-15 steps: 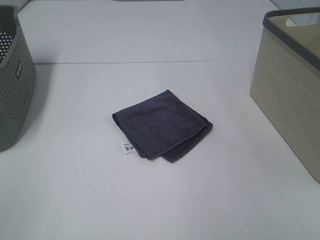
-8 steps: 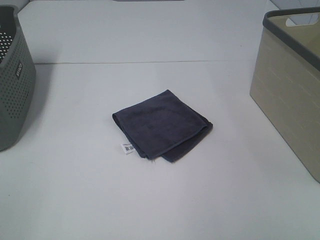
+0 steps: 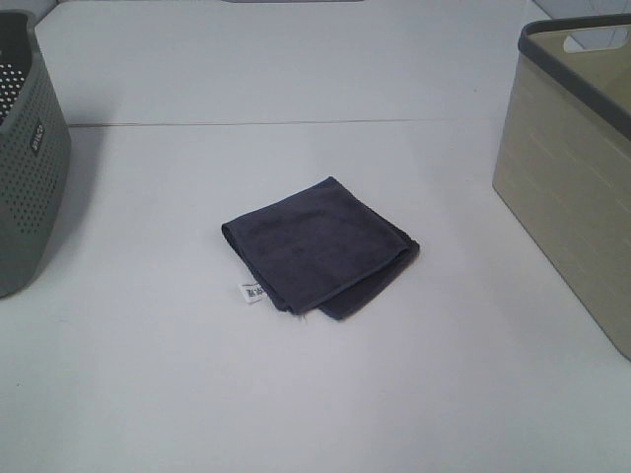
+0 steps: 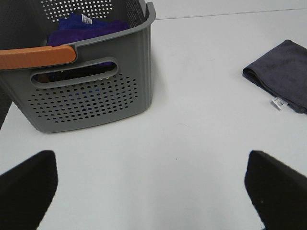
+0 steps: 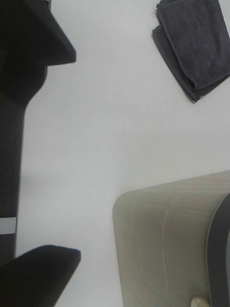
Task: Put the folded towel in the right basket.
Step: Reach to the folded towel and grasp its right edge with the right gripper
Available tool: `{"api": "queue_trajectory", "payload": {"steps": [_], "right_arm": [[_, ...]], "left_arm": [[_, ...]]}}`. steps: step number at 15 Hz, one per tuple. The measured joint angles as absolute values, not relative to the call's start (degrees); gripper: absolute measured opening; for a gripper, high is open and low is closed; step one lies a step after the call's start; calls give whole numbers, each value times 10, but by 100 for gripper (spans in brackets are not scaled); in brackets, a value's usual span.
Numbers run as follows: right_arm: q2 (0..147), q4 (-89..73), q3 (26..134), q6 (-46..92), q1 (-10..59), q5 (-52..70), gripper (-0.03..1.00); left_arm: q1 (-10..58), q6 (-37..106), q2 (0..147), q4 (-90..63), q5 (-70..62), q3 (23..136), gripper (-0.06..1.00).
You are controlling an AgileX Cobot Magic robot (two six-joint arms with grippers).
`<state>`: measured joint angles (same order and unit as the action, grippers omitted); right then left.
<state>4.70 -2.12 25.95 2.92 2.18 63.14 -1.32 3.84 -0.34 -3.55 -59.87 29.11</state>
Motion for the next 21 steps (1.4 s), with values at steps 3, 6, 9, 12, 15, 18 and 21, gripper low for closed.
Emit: {"api": "queue_trajectory", "payload": {"steps": [3,6,9,12,15,18,21], "right_arm": [[112,-26,318,29,22,649,98],[291,-37,474,30,22,692,98],[460,-38,625,38,22,694,98],[566,-74,719,65,22,695,98],[700,-192,798,120,22,694,98],[824,-227,830,144,84,693,98],[995,-209,912,140,180,690,98]], "left_arm": [[-13,38,-3,-36,-599,291,99],[-13,38,-3,-36,-599,291,99],[-13,38,-3,-30,-599,291,99],[-13,38,-3,-29,-599,291,99],[-13,38,-3,-29,-599,291,99],[-13,38,-3,-29,-599,291,99],[-13,38,-3,-28,-599,291,99]]}}
